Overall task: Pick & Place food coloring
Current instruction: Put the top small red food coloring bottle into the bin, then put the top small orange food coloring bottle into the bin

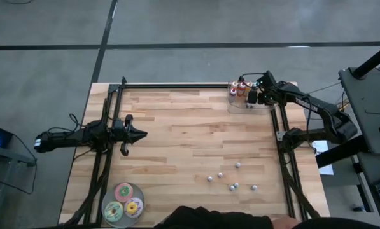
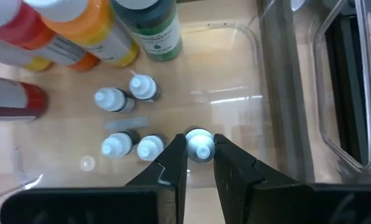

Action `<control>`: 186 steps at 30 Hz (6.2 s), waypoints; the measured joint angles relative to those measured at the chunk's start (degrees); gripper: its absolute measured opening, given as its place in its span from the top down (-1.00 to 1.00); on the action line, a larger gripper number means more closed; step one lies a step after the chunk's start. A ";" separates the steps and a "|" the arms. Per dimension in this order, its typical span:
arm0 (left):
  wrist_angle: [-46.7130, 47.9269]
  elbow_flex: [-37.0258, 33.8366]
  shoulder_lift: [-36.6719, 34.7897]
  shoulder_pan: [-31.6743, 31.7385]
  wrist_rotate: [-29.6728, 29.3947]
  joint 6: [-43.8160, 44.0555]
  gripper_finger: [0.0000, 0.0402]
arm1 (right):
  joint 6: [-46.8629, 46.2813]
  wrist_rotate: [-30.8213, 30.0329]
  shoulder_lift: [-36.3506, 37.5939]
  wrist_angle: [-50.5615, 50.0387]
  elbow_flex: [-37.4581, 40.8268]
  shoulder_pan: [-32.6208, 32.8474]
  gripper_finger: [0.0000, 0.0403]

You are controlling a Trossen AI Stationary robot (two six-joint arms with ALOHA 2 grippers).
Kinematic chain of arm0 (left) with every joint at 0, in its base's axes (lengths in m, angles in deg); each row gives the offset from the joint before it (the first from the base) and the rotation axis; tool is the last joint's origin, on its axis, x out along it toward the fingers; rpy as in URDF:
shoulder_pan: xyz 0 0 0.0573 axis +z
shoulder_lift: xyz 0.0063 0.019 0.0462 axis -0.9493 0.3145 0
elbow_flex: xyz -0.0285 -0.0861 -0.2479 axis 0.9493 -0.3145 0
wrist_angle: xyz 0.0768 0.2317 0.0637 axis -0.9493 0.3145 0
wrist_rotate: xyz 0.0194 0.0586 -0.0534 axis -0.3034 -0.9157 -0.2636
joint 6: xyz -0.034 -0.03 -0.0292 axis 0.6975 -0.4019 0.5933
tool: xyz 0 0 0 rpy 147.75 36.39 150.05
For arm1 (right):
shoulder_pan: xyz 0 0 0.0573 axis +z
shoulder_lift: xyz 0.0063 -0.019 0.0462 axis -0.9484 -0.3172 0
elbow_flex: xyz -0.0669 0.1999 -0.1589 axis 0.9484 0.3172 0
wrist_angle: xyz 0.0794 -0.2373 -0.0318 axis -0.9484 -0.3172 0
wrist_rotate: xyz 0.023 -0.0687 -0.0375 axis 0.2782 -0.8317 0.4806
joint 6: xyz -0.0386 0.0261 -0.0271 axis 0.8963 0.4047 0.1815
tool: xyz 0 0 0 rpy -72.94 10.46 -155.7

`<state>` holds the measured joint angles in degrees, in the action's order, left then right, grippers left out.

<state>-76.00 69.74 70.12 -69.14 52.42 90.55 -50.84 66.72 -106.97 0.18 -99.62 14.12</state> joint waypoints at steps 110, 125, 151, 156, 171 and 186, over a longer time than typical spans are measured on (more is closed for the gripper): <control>0.00 0.00 -0.01 0.00 -0.01 0.01 1.00 | 19.39 17.81 21.87 4.42 -2.60 27.91 0.20; 0.01 -0.02 -0.01 0.00 -0.01 0.01 1.00 | 18.47 17.40 16.82 4.28 -8.56 56.13 0.20; 0.00 0.00 -0.02 0.00 0.01 0.02 1.00 | 17.95 10.03 -0.04 -15.83 -24.65 71.49 0.14; 0.00 0.00 -0.01 0.00 0.00 0.02 1.00 | 18.11 10.05 0.87 -19.61 -24.26 71.52 -0.01; 0.00 -0.02 -0.01 0.00 0.01 0.00 1.00 | 31.82 13.39 1.81 -25.47 -20.74 72.94 -0.15; 0.00 0.00 0.00 0.00 0.01 0.00 1.00 | 33.30 13.33 1.76 -10.90 -6.23 74.78 -0.15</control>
<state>-76.00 69.74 70.12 -69.14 52.43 90.55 -17.53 80.06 -105.21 -10.72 -105.85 88.90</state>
